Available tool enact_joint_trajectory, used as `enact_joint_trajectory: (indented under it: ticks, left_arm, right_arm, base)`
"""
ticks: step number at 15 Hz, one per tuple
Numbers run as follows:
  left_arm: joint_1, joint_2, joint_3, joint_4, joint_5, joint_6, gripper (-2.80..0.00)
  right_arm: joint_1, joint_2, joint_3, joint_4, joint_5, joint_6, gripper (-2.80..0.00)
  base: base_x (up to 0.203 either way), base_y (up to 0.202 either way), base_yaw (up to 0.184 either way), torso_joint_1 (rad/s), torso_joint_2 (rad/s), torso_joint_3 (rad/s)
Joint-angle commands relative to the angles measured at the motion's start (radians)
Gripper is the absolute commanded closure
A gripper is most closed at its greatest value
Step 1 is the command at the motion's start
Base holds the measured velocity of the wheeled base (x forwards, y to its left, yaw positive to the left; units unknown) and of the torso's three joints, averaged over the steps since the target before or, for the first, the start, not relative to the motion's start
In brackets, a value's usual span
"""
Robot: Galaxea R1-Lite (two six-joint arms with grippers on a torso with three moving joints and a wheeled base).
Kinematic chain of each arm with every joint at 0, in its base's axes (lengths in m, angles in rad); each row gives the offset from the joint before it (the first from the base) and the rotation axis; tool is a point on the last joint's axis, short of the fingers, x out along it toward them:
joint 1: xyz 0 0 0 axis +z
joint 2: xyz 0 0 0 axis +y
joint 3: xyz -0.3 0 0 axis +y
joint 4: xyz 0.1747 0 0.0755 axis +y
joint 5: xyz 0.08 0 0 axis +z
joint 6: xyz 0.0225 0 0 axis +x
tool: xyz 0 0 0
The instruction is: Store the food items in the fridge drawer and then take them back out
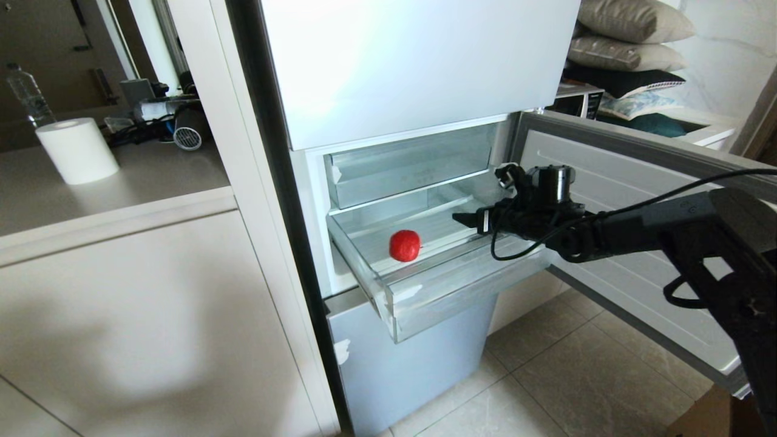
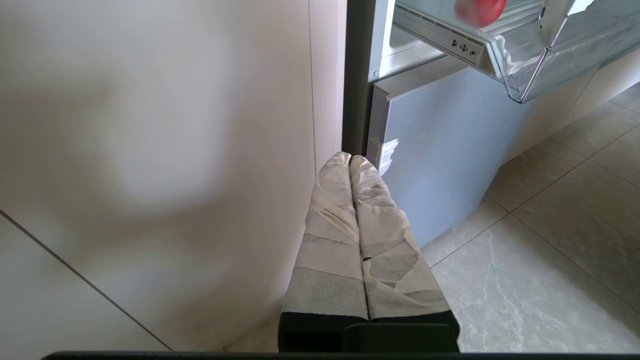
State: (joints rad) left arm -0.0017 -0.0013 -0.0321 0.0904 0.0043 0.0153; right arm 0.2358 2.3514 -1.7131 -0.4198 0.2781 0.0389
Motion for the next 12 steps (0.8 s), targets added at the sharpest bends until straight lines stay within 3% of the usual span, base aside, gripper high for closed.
enact_joint_trajectory:
  ticks: [1, 3, 4, 9, 12]
  left_arm:
    - [0.0, 0.001, 0.0, 0.002, 0.0, 0.0, 0.0]
    - [0.0, 0.0, 0.0, 0.001, 0.0, 0.0, 0.0]
    - [0.0, 0.001, 0.0, 0.002, 0.0, 0.0, 0.0]
    - [0.0, 0.001, 0.0, 0.0, 0.0, 0.0, 0.0]
    - [0.0, 0.001, 0.0, 0.0, 0.0, 0.0, 0.0]
  right_arm:
    - [0.013, -0.22, 0.135, -0.002, 0.001, 0.0, -2.8]
    - [0.021, -0.43, 0.329, -0.003, -0.001, 0.0, -2.8]
    - [0.024, -0.543, 0.437, -0.003, -0.001, 0.0, 0.0]
    - [0.029, -1.099, 0.954, 0.006, -0.087, 0.003, 0.0]
    - [0.028, -1.389, 1.152, 0.076, -0.232, 0.003, 0.0]
  base:
    - [0.0, 0.0, 0.0, 0.0, 0.0, 0.0]
    - [0.0, 0.0, 0.0, 0.0, 0.0, 0.0]
    - [0.0, 0.0, 0.0, 0.0, 0.0, 0.0]
    - [0.0, 0.0, 0.0, 0.0, 0.0, 0.0]
    - [0.0, 0.0, 0.0, 0.0, 0.0, 0.0]
